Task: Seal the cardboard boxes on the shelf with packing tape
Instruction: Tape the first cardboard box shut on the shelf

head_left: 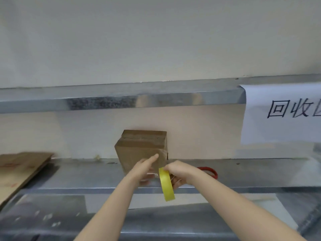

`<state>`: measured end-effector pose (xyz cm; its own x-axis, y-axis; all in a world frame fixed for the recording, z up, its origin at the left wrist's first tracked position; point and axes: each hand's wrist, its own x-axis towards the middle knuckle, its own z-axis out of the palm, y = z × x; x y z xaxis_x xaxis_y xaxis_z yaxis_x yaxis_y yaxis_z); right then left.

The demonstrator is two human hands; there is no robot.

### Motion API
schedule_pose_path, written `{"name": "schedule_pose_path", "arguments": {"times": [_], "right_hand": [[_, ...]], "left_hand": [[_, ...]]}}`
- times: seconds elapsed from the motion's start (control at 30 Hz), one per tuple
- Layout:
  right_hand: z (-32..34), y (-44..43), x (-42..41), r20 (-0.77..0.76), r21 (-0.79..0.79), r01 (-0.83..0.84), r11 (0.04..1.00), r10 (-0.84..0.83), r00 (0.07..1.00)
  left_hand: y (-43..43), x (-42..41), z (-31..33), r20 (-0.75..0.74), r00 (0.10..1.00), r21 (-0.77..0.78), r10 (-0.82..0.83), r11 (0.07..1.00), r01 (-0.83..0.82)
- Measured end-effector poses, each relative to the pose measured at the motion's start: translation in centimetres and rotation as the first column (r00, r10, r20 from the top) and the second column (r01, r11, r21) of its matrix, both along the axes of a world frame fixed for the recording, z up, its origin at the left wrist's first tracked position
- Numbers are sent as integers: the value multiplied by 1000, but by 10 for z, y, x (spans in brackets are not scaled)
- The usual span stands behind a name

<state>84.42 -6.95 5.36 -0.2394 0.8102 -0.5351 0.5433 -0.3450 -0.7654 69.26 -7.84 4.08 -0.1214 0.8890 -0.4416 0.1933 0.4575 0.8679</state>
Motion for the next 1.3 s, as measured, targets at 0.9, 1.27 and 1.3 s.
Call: {"name": "schedule_pose_path", "arguments": {"times": [0.9,1.27,1.3], "right_hand": [[-85,65,100,714,317,-184,931,-106,692],[-110,76,102,816,213,-273,938,-18,578],[-108,75,103,815,187,-261,947,-1,580]], "left_hand": [[56,8,-35,-110,981,244,-159,953,182],[62,7,-39,-158,978,260,-134,950,172],[62,7,-39,-162,980,269,-120,950,161]]}}
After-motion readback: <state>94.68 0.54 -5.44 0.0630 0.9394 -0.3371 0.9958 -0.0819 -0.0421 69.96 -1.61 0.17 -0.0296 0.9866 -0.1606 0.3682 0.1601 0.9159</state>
